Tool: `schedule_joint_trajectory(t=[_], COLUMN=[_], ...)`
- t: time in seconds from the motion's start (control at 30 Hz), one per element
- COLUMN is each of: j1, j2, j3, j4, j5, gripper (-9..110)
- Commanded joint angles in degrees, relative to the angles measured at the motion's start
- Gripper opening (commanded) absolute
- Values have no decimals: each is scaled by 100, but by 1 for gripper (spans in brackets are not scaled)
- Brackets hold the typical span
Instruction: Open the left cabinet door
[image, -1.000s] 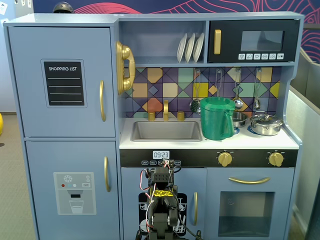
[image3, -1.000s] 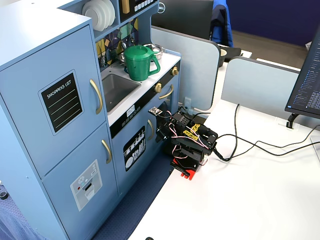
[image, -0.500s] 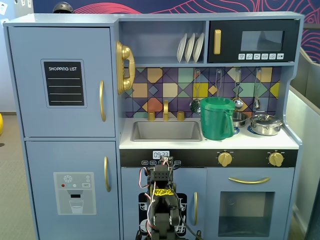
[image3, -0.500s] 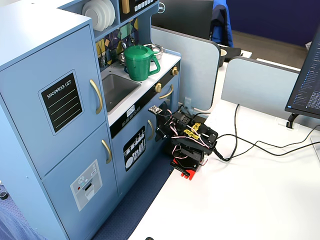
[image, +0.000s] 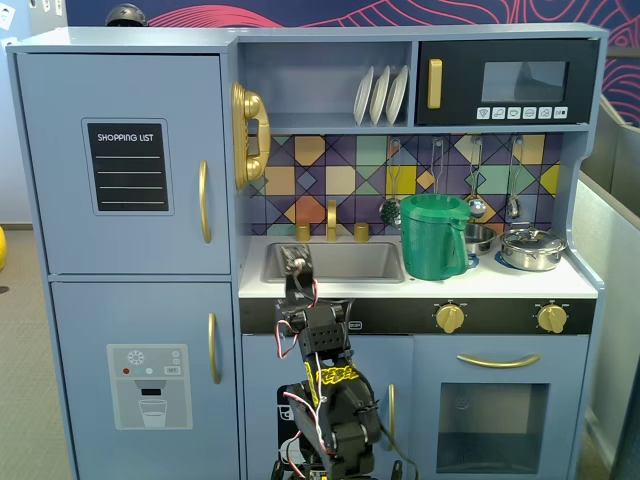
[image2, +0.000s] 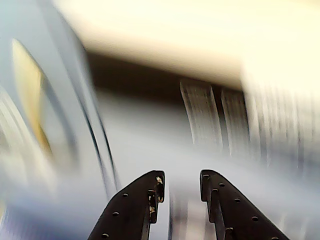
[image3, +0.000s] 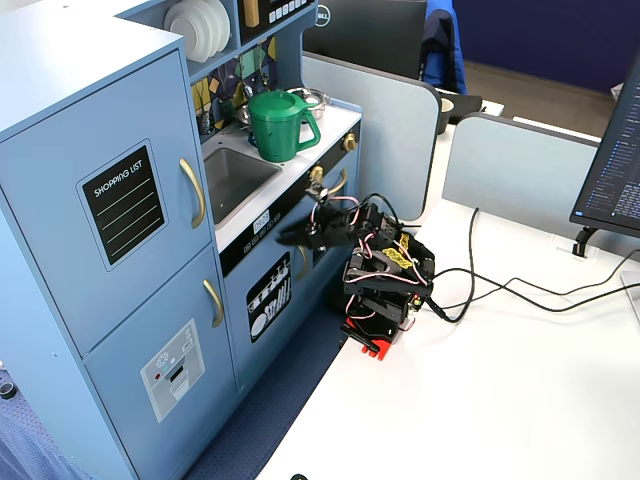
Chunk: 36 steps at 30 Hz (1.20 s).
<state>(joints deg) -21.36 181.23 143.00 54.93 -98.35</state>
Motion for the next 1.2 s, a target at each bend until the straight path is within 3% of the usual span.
schedule_joint_trajectory(t=[0.0, 0.37, 0.57, 0.93, 1.17], j1=[-598, -1424, -1512, -1740, -1617], j2=[-422, -1934, -2716, -3841, -4474], j3=[-712, -1837, -2188, -2848, -3252], j4=[-1090, -2391, -2936, -4157, -4491], j5=[-765, -1564, -1687, -422, -132], gripper=[0, 3, 15, 19, 18])
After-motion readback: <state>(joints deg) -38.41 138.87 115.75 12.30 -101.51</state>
